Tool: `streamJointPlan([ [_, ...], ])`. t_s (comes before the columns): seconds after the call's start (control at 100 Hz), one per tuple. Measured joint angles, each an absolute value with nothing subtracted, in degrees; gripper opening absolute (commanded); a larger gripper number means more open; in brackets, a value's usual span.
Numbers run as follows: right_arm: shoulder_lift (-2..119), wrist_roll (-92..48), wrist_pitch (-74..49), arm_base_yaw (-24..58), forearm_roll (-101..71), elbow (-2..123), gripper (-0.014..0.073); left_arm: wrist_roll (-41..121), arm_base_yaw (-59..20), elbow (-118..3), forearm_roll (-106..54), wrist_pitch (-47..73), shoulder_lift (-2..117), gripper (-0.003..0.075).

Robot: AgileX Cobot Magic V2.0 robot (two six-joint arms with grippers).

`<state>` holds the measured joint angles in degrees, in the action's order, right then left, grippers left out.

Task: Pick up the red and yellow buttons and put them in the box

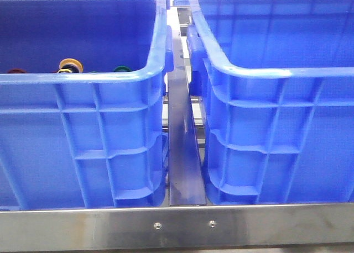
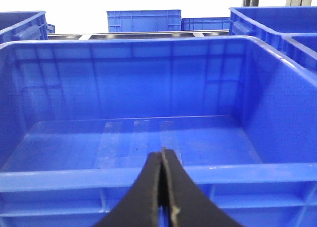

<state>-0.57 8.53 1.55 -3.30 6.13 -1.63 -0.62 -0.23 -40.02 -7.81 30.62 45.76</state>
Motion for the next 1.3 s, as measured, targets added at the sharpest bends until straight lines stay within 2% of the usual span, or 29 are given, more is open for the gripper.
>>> streamJointPlan([
  [0.64,-0.6,8.5,1.5,-3.3,6.1,-1.6,-0.0069,-0.6,-3.6,-70.2,-8.6,51.4,85.5,0.0525],
  [1.04,-0.6,8.5,1.5,-3.3,6.1,-1.6,-0.0069,-0.6,-3.6,-79.0,-8.6,54.5,98.9,0.0522],
  [1.21,-0.6,8.5,1.5,-3.3,6.1,-1.6,-0.0069,-0.6,-3.6,-79.9,-8.5,54.5,101.6,0.0459],
  [1.3,-0.6,8.5,1.5,-3.3,6.1,-1.6,-0.0069,-0.6,-3.6,-79.9,-8.5,54.6,101.8,0.0381],
])
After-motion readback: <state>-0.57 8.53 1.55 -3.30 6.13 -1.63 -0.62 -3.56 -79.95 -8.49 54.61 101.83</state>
